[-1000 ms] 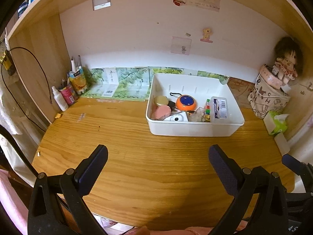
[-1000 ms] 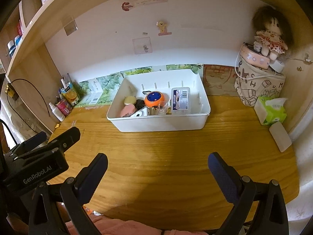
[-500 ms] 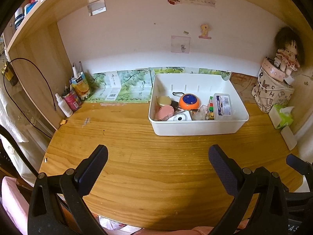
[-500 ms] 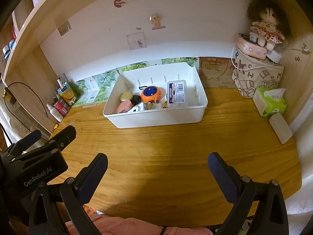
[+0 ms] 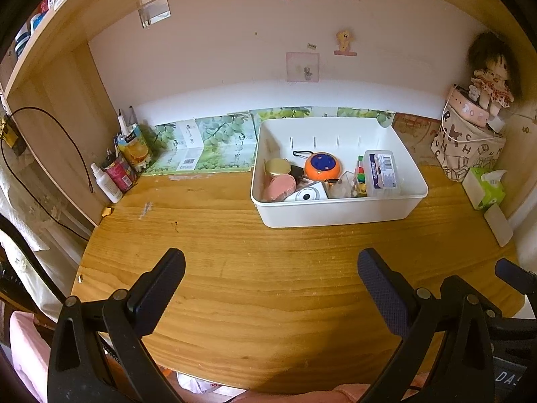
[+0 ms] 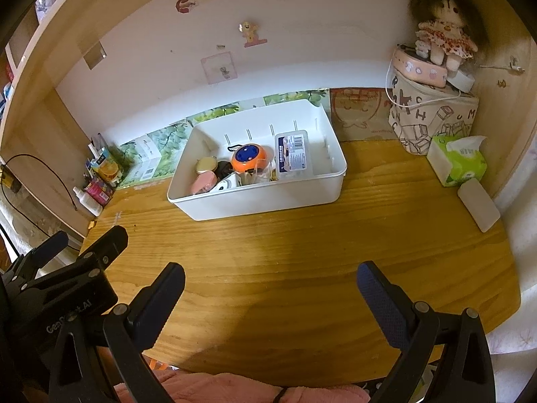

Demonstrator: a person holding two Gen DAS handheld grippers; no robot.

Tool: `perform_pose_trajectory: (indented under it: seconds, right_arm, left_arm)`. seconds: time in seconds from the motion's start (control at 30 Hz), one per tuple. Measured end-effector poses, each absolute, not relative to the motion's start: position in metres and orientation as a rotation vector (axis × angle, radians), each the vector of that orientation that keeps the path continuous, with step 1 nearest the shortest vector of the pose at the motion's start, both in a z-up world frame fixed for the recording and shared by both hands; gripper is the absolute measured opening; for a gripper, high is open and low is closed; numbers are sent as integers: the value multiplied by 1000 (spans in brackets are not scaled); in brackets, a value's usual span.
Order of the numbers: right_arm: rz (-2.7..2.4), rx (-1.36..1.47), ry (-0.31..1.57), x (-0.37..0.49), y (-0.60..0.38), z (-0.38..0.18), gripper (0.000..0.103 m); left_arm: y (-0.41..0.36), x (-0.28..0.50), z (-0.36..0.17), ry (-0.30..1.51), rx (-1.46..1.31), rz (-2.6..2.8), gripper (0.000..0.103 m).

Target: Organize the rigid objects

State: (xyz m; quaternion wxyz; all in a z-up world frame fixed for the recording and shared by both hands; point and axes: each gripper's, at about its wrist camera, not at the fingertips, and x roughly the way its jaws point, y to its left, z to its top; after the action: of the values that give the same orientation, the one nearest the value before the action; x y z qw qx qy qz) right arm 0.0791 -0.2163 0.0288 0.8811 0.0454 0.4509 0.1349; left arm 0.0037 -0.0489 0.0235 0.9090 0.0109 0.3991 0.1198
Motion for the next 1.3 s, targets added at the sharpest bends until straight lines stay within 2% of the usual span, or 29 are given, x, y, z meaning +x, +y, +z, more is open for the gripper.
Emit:
perform_pose_trajectory:
  seconds: [1.3]
  right_arm:
    - [273,104,986,88,-212,21,103]
  left_arm:
    - [-44,11,17,851,23,238,102]
